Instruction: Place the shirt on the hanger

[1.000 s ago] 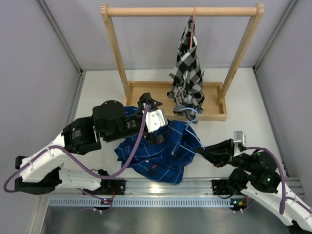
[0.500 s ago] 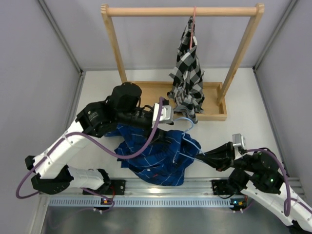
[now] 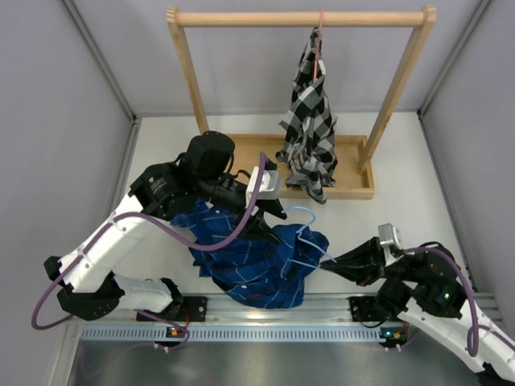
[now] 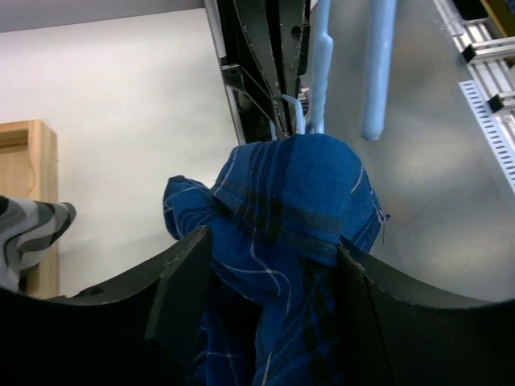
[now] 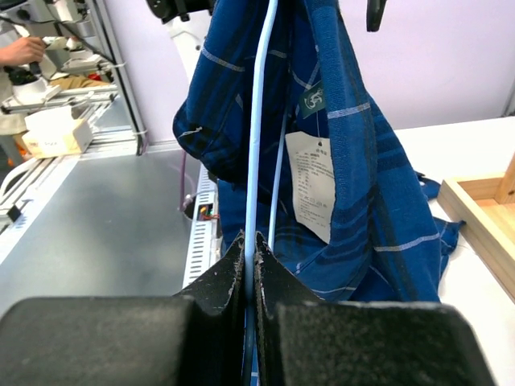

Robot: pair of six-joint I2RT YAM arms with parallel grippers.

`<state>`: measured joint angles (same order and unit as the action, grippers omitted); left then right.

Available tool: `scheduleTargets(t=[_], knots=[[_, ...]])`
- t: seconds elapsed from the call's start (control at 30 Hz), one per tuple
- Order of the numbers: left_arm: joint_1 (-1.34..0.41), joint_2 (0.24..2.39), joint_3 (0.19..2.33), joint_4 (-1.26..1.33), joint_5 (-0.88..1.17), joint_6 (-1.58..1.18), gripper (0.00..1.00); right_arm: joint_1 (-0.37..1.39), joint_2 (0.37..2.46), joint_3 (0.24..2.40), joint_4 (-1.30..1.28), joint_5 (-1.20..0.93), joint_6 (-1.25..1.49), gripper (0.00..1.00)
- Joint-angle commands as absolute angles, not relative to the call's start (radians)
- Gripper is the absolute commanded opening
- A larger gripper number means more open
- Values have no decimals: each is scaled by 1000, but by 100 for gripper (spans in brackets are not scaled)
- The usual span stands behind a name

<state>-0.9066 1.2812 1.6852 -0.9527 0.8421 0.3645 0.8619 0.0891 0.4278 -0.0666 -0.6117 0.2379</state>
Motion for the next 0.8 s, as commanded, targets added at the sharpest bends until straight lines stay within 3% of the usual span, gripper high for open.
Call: scheduleTargets(t=[0.0,0.1,0.27,0.53,0.63,0.67,0.77], knots=[[-902,1282,1675,-962,936,348,59,867,115,488,55,-678,224,0],[-902,1282,1649,-966,948,342,41,867,132,495,63,-686,224,0],[-902,1279,1635,-969,951,330,0,867,150,514,54,-673,218,0],[-902,1229,1632,-973,907,367,0,867,192,558,57,-631,173,1],[-902,1212,1635,-973,893,387,0,867,213,564,60,-605,178,34],[-902,1207,1632,-973,881,388,0,867,216,565,57,-586,184,66],[-902,1197,1629,-971,809,376,0,867,213,561,29,-511,195,99]])
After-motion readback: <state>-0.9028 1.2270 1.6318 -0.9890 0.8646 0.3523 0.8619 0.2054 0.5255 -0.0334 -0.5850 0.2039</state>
